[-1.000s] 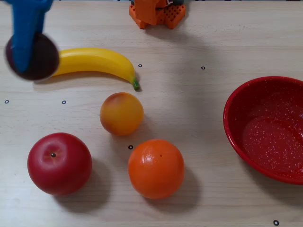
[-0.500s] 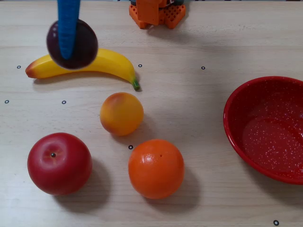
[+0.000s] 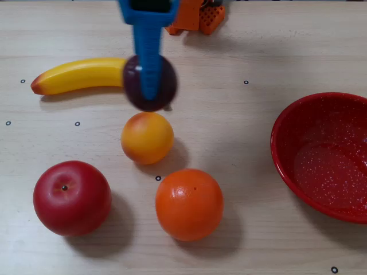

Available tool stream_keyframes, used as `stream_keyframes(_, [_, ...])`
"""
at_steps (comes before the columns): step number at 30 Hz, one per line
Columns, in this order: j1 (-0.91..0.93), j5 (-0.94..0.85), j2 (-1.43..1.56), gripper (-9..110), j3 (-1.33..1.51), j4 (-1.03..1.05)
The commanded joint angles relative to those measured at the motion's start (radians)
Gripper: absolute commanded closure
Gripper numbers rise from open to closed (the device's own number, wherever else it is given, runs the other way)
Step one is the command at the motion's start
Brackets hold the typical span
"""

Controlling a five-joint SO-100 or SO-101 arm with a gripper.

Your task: Put plum in the red bowl.

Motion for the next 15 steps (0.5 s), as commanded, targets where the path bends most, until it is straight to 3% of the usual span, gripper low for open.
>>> stream_keyframes(1, [-0.075, 0.034, 0.083, 102, -0.106, 0.014])
stream_keyframes(15, [-0.414, 0.124, -0.133, 102, -0.396, 0.164])
